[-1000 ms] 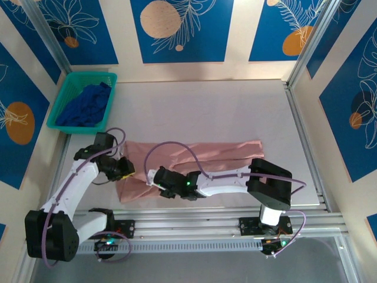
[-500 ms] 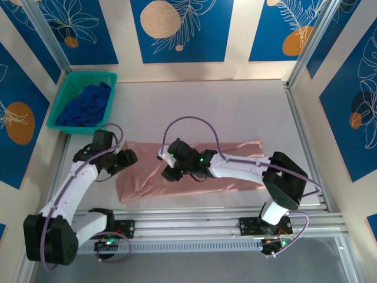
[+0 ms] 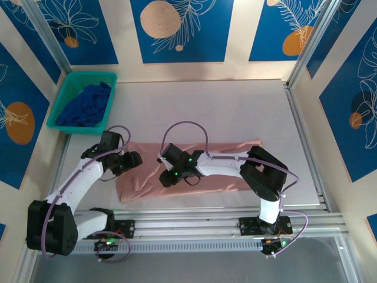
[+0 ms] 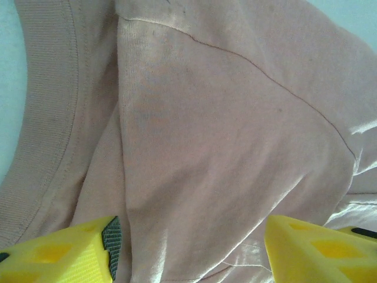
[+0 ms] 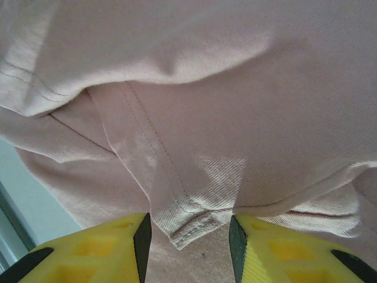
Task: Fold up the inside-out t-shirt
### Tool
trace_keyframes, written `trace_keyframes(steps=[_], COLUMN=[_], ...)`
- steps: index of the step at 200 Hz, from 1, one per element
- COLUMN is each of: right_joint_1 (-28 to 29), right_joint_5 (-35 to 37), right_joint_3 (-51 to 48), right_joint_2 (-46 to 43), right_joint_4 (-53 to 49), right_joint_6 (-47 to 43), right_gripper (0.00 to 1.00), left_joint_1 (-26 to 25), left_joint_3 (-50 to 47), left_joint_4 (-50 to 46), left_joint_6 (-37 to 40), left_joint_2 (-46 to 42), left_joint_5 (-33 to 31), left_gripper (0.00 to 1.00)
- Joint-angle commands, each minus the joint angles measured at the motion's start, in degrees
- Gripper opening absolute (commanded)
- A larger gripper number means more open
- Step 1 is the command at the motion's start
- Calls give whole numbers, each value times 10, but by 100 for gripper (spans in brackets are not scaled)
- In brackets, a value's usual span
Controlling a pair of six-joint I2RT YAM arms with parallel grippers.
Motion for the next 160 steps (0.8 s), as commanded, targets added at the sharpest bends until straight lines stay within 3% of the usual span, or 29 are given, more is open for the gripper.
trace_keyframes(steps=[1,31,112,160], right_joint_1=[4,9,13,13], right_joint_5=[-1,3,7,-3], right_joint_3=[26,34,30,9], right_joint_2=[18,32,16,-29], right_joint_4=[-27,-33,-49,-56], right_joint_6=[17,14,18,16], right_gripper=[42,37,0,0], left_joint_1=[-4,-4,-5,-4], left_joint_3=[2,4,10,16], left_joint_4=[-1,-8,-24,-34], left_joint_6=[9,15,30,40], left_joint_2=[-5,-9,-21,-25], left_joint_5=[-9,-16,-39,-52], left_gripper=[65,65,66,66])
